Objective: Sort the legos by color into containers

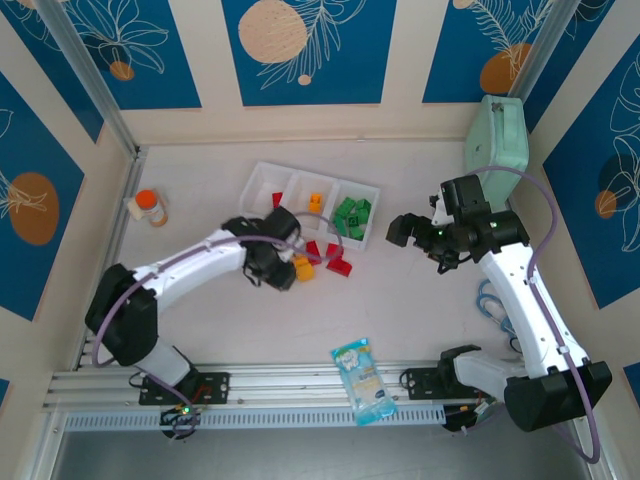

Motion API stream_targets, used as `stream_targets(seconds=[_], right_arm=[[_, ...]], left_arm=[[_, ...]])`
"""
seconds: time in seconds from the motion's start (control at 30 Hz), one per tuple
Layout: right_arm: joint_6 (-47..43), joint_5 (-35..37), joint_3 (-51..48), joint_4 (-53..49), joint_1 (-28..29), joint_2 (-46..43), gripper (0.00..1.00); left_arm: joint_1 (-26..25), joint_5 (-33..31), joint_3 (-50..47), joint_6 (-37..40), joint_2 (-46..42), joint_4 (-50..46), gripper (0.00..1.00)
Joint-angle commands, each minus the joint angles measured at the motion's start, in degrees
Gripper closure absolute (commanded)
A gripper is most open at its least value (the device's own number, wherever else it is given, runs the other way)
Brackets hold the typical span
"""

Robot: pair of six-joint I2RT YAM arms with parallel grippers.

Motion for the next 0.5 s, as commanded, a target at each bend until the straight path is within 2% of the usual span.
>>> stream_targets(seconds=[0.0, 0.07, 0.13, 0.23, 0.33, 0.47], right_arm=[[-0.69, -2.08, 0.03, 0.73, -0.36, -0.79, 0.00], [-0.97, -2.00, -0.22, 0.74, -0.44, -0.87, 0.00], [-1.27, -1.95, -0.32, 0.57, -0.60, -0.96, 0.00], [-1.92, -1.56, -0.69, 0.22, -1.03, -1.53, 0.00], [-2.68, -1.01, -0.90, -0.44, -1.97, -2.02, 0.01], [-3.60, -1.37, -0.79, -1.17, -3.71, -2.35, 0.01]], left_arm=[[7.16, -0.50, 6.46, -0.05, 2.80, -3.03, 0.81], [10.36, -1.72, 12.71, 1.20, 6.33, -5.32, 0.81], [12.58, -3.17, 19.28, 3.18, 10.70, -7.82, 0.87], [15.31, -4.86, 29.92, 4.97, 18.82, -12.53, 0.87], [17.70, -4.83, 39.52, 4.77, 26.23, -15.63, 0.89], [19.90, -3.76, 47.06, 2.77, 33.10, -15.61, 0.89]])
